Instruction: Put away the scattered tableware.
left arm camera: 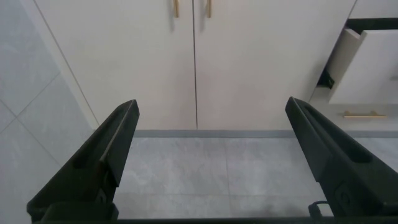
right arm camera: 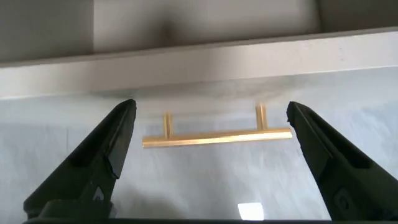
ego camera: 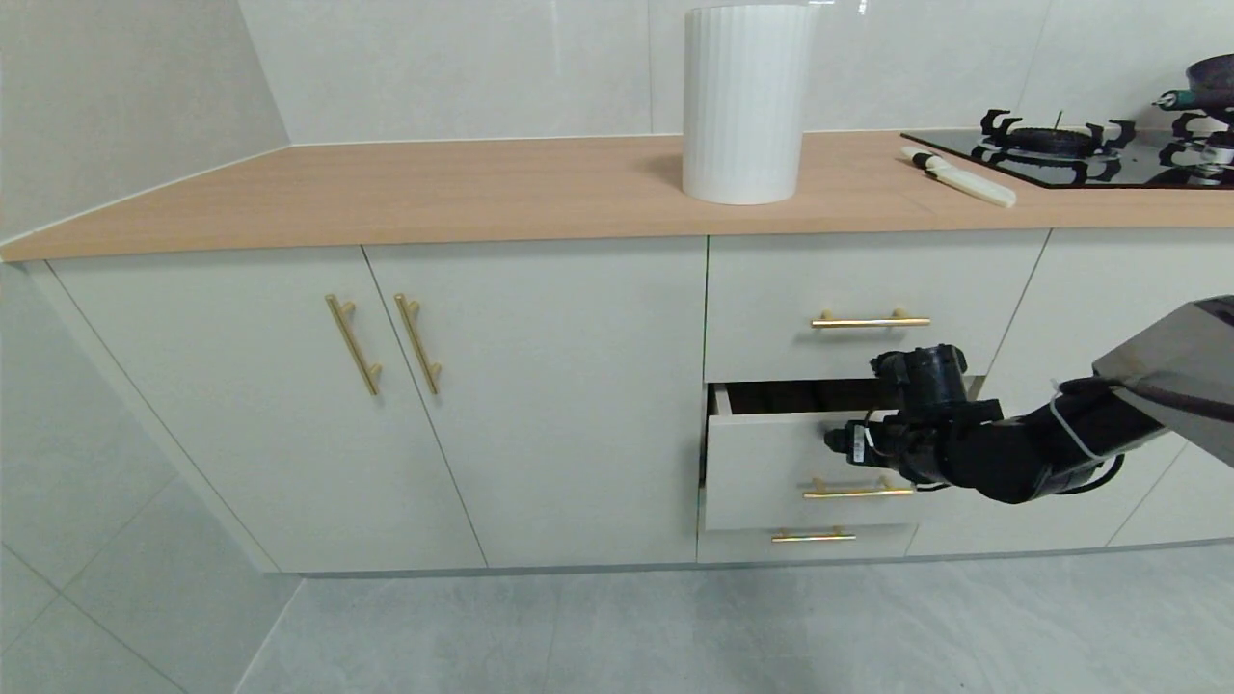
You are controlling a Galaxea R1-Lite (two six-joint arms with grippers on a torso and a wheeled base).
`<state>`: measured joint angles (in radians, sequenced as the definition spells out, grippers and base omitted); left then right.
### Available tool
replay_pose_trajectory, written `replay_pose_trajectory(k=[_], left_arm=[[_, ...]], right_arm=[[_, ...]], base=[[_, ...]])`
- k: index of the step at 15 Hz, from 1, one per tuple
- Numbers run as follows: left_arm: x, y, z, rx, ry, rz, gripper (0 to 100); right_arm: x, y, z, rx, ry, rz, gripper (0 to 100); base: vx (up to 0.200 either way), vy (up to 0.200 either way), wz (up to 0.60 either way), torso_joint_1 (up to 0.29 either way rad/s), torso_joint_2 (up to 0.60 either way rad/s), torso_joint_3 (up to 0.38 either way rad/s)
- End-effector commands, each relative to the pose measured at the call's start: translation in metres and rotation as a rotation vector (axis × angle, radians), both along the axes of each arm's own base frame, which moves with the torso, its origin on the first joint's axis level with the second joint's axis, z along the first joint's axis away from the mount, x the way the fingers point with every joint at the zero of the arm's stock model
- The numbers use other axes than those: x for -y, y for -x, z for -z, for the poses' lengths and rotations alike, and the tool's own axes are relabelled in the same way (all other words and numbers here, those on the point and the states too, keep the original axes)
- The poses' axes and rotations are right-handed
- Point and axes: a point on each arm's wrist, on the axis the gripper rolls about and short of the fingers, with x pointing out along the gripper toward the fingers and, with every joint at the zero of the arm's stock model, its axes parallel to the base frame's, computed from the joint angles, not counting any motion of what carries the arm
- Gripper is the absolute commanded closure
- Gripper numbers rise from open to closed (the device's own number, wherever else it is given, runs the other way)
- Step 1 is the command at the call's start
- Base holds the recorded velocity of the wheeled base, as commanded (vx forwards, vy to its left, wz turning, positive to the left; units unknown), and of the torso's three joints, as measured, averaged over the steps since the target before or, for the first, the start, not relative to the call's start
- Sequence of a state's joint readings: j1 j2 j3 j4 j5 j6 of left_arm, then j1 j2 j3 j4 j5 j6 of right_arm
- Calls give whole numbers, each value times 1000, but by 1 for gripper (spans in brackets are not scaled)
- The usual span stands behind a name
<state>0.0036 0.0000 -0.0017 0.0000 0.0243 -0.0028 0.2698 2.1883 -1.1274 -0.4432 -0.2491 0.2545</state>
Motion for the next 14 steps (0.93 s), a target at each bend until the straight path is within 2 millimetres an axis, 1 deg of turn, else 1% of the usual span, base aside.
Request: replay_pose_trajectory(k=[1,5,7,9,14], left_arm=[[0,0,0,-2,0,-1,0],[0,0,0,-2,0,0,0],[0,0,0,-2,0,0,0],[0,0,0,-2,0,-1,0],[0,0,0,-2,0,0,0]], right_arm=[[0,-7,16,9,10,23,0],[7,-17,18,93,-9,52,0],[13,-24,24,139,-11,80,0],[13,-33,26,190,-11,110,0],[13,-45,25,265,-24,145,0]], base=[[0,0,0,0,0,0],[0,0,0,0,0,0],[0,0,0,0,0,0],[0,0,0,0,0,0],[0,0,0,0,0,0]])
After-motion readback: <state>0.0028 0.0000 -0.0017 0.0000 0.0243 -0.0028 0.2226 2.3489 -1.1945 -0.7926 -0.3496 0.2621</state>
